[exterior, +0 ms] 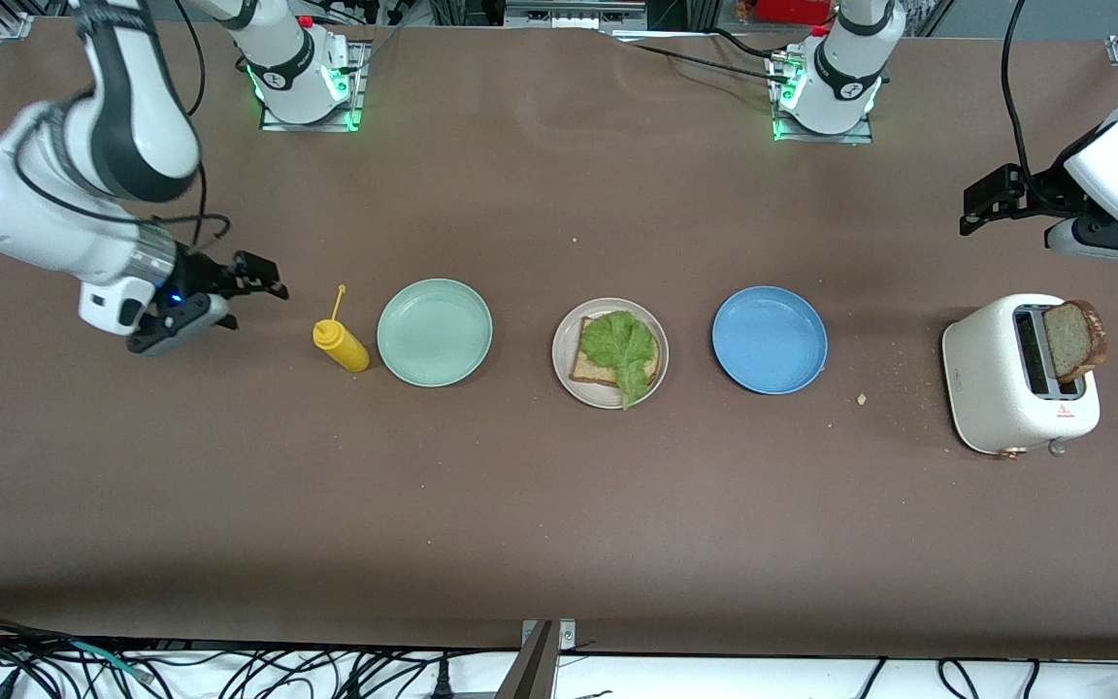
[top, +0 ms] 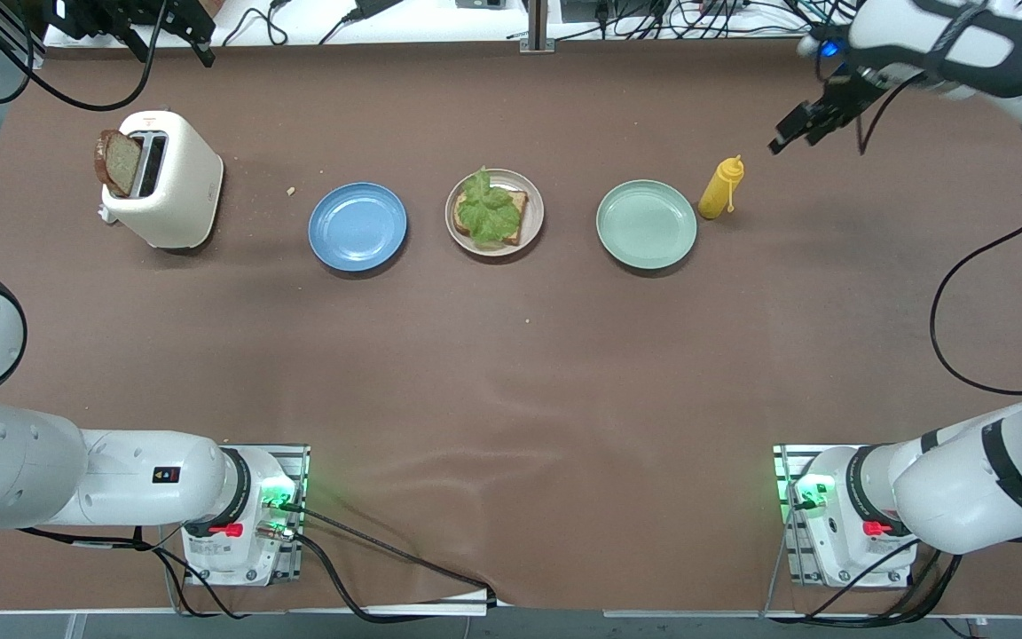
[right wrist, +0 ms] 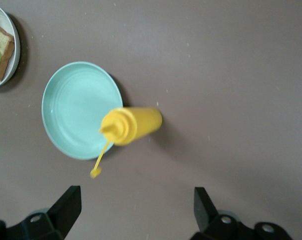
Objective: Make sandwich in beige plate with both arms
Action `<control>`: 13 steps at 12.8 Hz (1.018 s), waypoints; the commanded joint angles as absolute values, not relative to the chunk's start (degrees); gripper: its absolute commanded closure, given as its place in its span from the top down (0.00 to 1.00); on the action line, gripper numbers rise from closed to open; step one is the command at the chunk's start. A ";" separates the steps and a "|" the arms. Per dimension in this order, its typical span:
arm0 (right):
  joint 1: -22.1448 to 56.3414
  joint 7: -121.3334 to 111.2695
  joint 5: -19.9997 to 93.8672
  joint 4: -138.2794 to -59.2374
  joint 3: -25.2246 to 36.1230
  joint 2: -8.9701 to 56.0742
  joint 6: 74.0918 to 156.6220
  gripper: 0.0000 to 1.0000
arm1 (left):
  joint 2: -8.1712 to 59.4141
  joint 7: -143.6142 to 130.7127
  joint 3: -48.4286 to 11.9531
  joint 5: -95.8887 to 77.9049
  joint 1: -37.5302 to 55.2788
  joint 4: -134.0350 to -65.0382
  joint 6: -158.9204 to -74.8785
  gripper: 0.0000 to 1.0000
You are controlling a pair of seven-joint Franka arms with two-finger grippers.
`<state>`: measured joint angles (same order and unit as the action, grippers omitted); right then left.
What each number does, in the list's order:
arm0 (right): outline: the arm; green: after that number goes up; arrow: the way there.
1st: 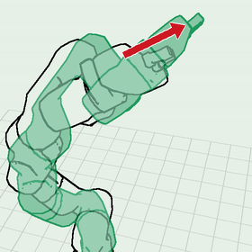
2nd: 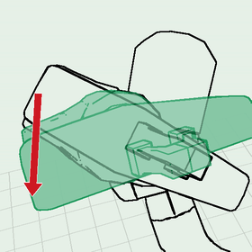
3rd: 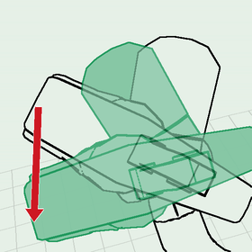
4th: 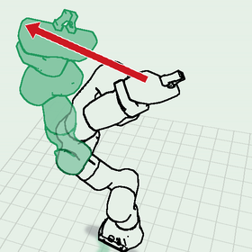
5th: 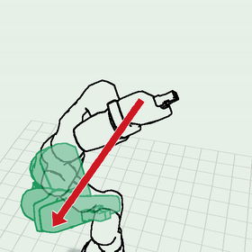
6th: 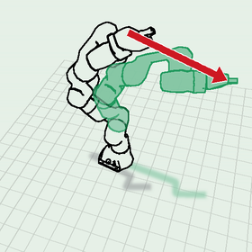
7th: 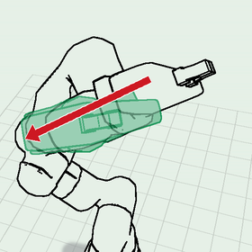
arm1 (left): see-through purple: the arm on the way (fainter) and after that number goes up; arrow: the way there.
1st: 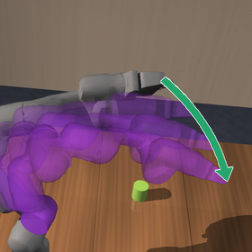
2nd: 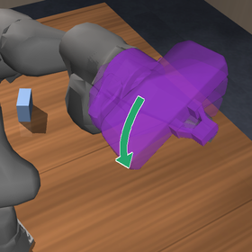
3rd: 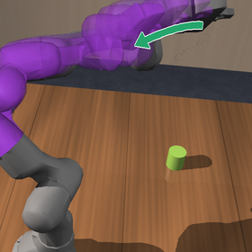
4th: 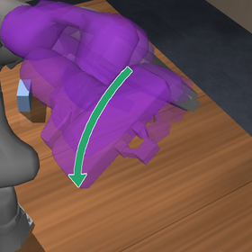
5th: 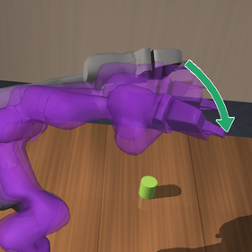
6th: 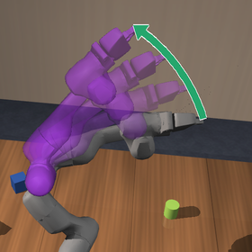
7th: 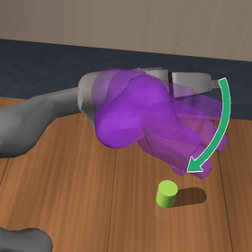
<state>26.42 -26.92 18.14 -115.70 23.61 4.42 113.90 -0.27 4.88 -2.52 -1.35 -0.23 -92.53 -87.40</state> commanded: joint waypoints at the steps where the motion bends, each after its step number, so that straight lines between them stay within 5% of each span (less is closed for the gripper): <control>1: 25.49 -14.54 11.71 -108.83 21.98 2.20 103.48 1.00 | 1.40 4.49 -2.55 -0.62 -1.14 -92.46 -86.84 1.00; 5: 17.78 -4.06 3.71 -98.20 13.39 1.84 93.28 1.00 | 5.96 6.75 -2.55 1.74 -12.10 -92.20 -87.18 1.00; 9: 2.40 2.19 -0.87 -89.13 -3.22 1.76 84.82 1.00 | 11.76 18.26 -2.55 2.55 -21.34 -92.29 -95.51 1.00; 13: 0.53 2.99 -1.23 -90.08 -5.27 0.97 84.90 1.00 | 16.26 22.76 -2.55 2.29 -24.52 -93.77 -105.29 1.00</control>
<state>2.09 1.98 -0.43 -90.02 -3.86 0.89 85.90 15.36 20.95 -1.78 1.39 -23.83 -93.53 -103.51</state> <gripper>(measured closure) 0.000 0.000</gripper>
